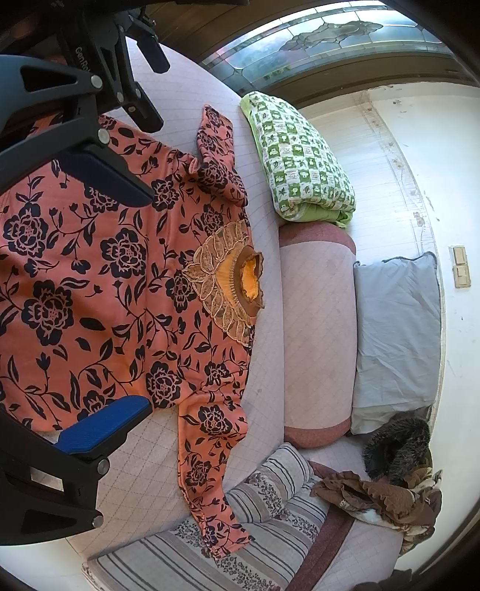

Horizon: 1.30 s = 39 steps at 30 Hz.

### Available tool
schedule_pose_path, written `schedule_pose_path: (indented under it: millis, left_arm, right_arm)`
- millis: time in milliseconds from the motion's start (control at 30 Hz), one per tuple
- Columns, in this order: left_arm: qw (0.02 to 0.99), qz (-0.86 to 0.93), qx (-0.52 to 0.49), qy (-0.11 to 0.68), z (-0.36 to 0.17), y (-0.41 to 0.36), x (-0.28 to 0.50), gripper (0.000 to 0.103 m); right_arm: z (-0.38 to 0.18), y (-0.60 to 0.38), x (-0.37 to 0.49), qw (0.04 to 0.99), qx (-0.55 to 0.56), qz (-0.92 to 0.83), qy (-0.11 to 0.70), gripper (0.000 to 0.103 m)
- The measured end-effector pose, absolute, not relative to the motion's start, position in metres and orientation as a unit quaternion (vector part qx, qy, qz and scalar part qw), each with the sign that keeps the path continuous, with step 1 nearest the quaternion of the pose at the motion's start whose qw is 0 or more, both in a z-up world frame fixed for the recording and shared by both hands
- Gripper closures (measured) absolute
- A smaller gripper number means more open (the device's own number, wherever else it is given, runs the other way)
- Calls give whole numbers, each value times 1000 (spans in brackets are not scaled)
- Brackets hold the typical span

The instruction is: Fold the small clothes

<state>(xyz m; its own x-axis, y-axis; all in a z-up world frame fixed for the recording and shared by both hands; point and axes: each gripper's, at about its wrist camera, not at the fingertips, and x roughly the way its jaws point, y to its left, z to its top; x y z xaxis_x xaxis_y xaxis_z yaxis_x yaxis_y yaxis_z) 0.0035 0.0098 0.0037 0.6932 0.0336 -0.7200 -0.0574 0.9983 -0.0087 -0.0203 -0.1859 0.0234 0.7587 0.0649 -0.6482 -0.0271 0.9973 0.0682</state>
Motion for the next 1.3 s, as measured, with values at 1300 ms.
schedule_pose_path:
  millis: [1300]
  left_arm:
    - [888, 8, 18, 459, -124, 14, 100, 0]
  right_arm:
    - [-102, -608, 134, 820, 416, -278, 279, 21]
